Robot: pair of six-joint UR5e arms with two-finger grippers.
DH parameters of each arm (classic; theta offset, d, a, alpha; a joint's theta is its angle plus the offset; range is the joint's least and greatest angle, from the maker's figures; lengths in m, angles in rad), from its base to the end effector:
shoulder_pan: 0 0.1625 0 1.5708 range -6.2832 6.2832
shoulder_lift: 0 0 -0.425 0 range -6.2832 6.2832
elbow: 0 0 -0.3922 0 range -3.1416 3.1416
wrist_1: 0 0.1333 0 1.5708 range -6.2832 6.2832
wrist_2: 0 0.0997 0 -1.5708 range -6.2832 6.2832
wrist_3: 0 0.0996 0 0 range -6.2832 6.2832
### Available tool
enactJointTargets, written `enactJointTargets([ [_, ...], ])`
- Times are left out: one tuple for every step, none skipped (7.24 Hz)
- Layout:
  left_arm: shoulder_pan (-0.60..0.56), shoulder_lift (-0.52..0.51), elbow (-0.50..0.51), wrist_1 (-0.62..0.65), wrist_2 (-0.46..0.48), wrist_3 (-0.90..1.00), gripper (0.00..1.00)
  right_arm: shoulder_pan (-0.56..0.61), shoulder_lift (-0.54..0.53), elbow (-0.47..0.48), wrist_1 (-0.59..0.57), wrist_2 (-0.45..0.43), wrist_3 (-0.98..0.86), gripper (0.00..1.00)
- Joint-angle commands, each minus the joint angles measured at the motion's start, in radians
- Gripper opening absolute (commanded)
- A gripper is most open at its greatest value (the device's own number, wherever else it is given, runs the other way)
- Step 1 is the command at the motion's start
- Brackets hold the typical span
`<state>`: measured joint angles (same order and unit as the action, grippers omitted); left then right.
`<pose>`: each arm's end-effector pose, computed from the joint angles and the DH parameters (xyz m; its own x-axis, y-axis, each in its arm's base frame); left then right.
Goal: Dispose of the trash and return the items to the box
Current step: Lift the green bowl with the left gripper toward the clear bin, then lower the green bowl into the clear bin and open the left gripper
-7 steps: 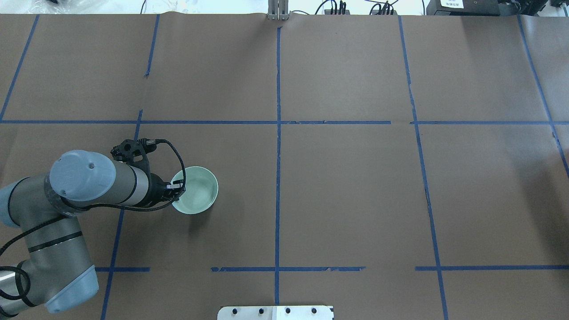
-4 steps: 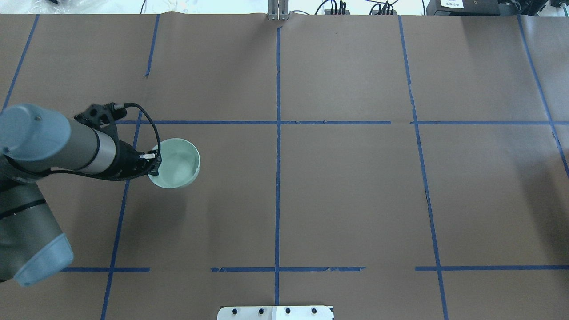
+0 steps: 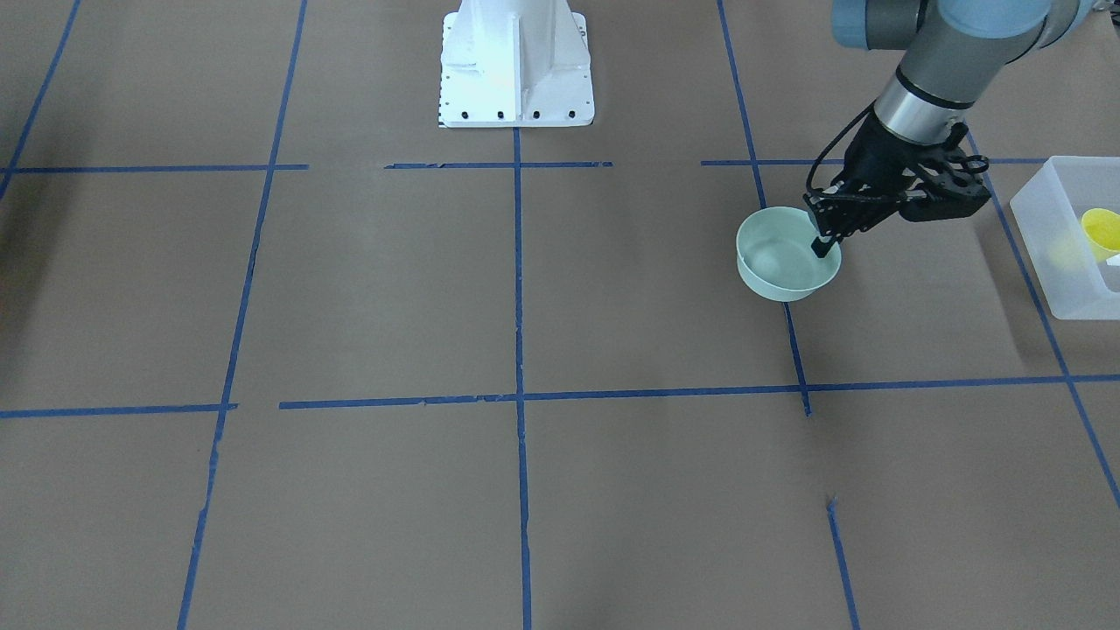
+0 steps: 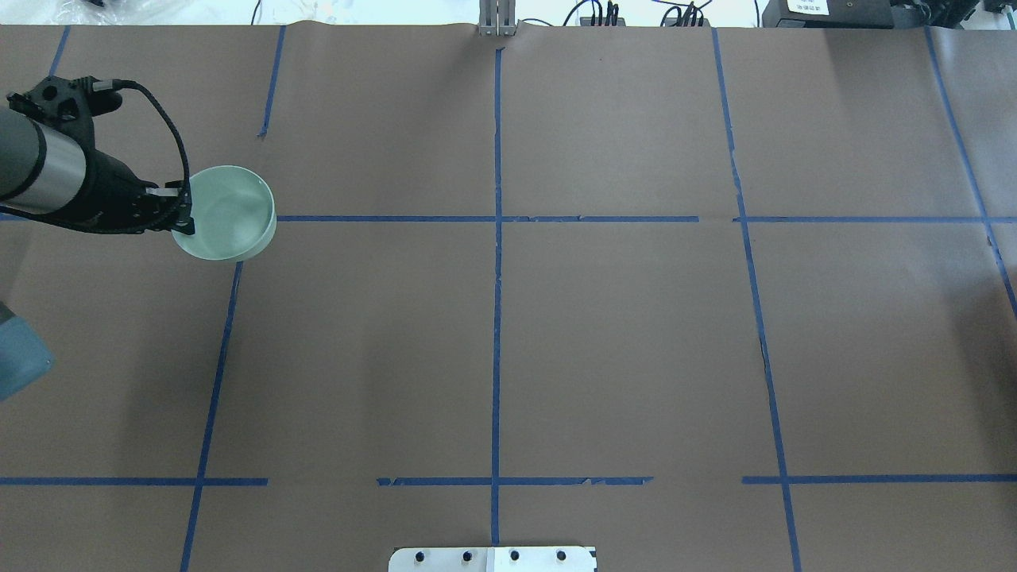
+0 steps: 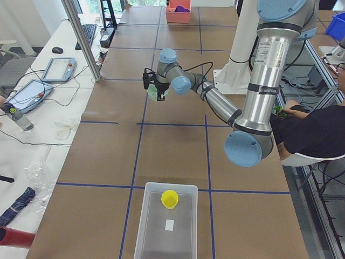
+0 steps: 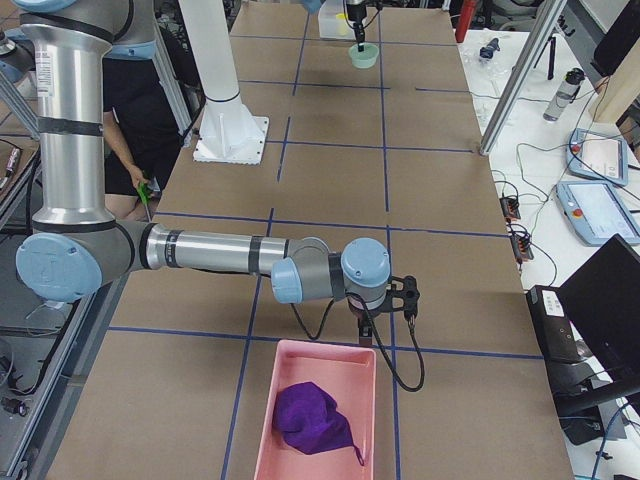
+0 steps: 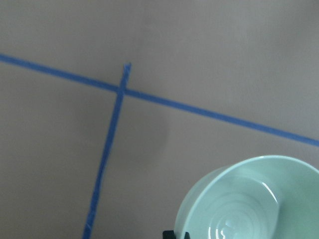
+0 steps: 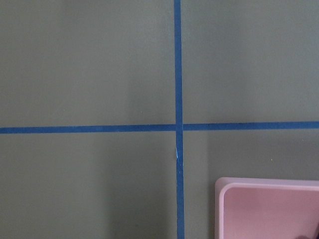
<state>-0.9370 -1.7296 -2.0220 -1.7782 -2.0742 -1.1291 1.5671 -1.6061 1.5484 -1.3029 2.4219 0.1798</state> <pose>0.2396 -0.4699 0.3444 0.5789 -0.1554 -0.8004 0.2765 0.9609 0.0134 0.0566 -0.4880 0.6533 0.6486 0.0181 0.7609 -0.1142 0.9907 0.0738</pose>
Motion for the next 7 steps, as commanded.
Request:
enactJointTargets([
  [-0.190,0.088,0.009,0.003,-0.093,0.212,0.00,-0.001,0.015,-0.027,0.057,0.011,0.024,1.00],
  [-0.292,0.128,0.037,0.005,-0.137,0.306,0.00,-0.007,0.014,-0.004,0.053,0.016,0.027,1.00],
  [-0.400,0.162,0.092,0.006,-0.145,0.456,0.00,-0.027,0.009,0.030,0.036,0.016,0.088,1.00],
  [-0.489,0.171,0.161,0.052,-0.147,0.606,0.00,-0.035,0.000,0.065,0.022,0.017,0.107,1.00],
  [-0.569,0.170,0.225,0.084,-0.147,0.734,0.00,-0.044,-0.020,0.100,0.004,0.020,0.109,1.00],
  [-0.656,0.170,0.306,0.086,-0.147,0.846,0.00,-0.056,-0.024,0.139,-0.048,0.025,0.109,1.00],
  [-0.710,0.167,0.404,0.085,-0.148,0.926,0.00,-0.058,-0.038,0.166,-0.059,0.025,0.109,1.00],
])
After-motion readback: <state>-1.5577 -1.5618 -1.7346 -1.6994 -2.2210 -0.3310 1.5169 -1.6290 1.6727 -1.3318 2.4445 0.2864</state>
